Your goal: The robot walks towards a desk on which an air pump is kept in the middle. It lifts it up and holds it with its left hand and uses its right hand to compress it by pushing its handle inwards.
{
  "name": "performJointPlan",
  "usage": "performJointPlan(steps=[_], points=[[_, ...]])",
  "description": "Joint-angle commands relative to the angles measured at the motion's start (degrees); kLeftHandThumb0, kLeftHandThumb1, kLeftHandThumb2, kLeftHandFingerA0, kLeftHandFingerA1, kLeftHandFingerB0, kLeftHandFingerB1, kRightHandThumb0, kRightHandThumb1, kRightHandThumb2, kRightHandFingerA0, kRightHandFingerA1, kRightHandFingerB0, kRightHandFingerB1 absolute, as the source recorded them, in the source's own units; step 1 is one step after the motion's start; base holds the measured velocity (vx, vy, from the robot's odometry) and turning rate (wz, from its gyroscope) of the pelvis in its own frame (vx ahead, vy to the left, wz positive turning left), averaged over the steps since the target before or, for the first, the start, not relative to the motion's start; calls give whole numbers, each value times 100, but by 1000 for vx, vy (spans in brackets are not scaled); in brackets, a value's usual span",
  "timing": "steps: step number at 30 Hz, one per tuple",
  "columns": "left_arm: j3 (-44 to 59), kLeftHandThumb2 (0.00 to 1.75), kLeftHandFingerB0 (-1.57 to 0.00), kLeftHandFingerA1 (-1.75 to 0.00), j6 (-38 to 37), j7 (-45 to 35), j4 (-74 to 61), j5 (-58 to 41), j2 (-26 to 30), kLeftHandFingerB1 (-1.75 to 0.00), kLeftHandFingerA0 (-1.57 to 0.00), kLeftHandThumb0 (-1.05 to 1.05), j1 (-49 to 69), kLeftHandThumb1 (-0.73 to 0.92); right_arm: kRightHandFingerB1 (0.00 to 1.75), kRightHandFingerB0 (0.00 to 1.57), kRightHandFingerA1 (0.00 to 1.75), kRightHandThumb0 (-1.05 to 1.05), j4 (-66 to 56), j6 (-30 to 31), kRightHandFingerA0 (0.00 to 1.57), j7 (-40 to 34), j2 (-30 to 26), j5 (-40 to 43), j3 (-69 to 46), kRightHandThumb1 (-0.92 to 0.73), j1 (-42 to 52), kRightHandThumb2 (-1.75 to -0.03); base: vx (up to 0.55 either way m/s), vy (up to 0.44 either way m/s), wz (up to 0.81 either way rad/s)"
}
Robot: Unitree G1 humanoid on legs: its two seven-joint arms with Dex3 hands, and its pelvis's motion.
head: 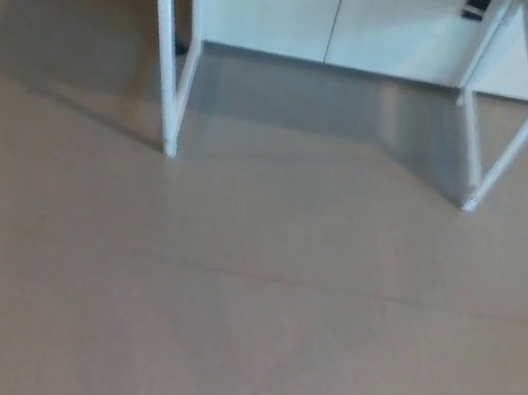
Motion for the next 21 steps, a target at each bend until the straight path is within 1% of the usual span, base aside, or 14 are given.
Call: performJointPlan(steps=[1, 4, 5, 6, 7, 8, 9, 11, 13, 15, 16, 21], points=[[-51, 95, -22, -51, -267, 19, 46, -41, 55, -50, -17, 2, 119, 52, 39, 36, 53, -6, 34, -95, 45, -3, -82, 38, 31, -57, 81, -57, 500, 307, -6], [-79, 96, -20, -50, -330, -54, 70, -38, 10, -50, -14, 2, 309, 52, 39, 36, 53, -8, 33, -144, 47, 32, -111, -10, 84, -58, 244, -58, 405, 161, 0], [-102, 90, -29, -54, -408, 143, 69, 10, -28, -52, -28, 2, 317, 47, 39, 36, 51, -7, 34, -150, 45, 27, -111, -6, 89, -60, 249, -57, 393, 133, 10], [-129, 90, -29, -54, -499, 399, 65, 63, -72, -52, -28, 2, 305, 47, 39, 36, 51, -7, 35, -153, 45, 16, -106, 8, 92, -60, 237, -57, 391, 111, 11], [-129, 90, -29, -54, -499, 399, 65, 63, -72, -52, -28, 2, 305, 47, 39, 36, 51, -7, 35, -153, 45, 16, -106, 8, 92, -60, 237, -57, 368, 110, 8], [-130, 91, -24, -51, -495, 409, -39, 42, -113, -50, -22, 3, 383, 48, 40, 39, 52, -10, 35, -139, 49, -18, -96, 6, 104, -59, 256, -57, 434, 42, 18], [-136, 90, -25, -52, -496, 343, -147, 17, -146, -51, -22, 2, 489, 47, 39, 38, 52, -10, 37, -114, 51, -46, -92, -6, 123, -60, 279, -58, 458, -7, 22], [-150, 90, -25, -52, -485, 299, -279, -15, -191, -51, -24, 1, 628, 47, 39, 37, 52, -7, 37, -84, 50, -46, -90, -3, 139, -62, 322, -57, 461, -42, 24], [-156, 90, -26, -52, -493, 338, -312, -23, -226, -51, -22, 1, 686, 47, 39, 37, 52, -9, 35, -91, 49, -18, -94, 1, 152, -61, 355, -58, 394, -64, 91], [-153, 90, -26, -52, -503, 354, -364, -45, -272, -51, -21, 1, 737, 47, 40, 37, 53, -11, 38, -103, 50, -28, -101, -13, 181, -59, 374, -59, 501, -91, 37], [-160, 89, -27, -52, -469, 352, -419, -60, -288, -51, -24, 1, 773, 45, 40, 37, 53, -12, 51, -97, 52, -37, -113, -24, 204, -57, 381, -59, 591, 2, 8], [-211, 89, -26, -53, -472, 418, -468, -16, -291, -51, -26, 1, 813, 46, 40, 35, 53, -13, 60, -139, 52, 46, -126, -5, 238, -58, 414, -59, 527, -9, -9]])
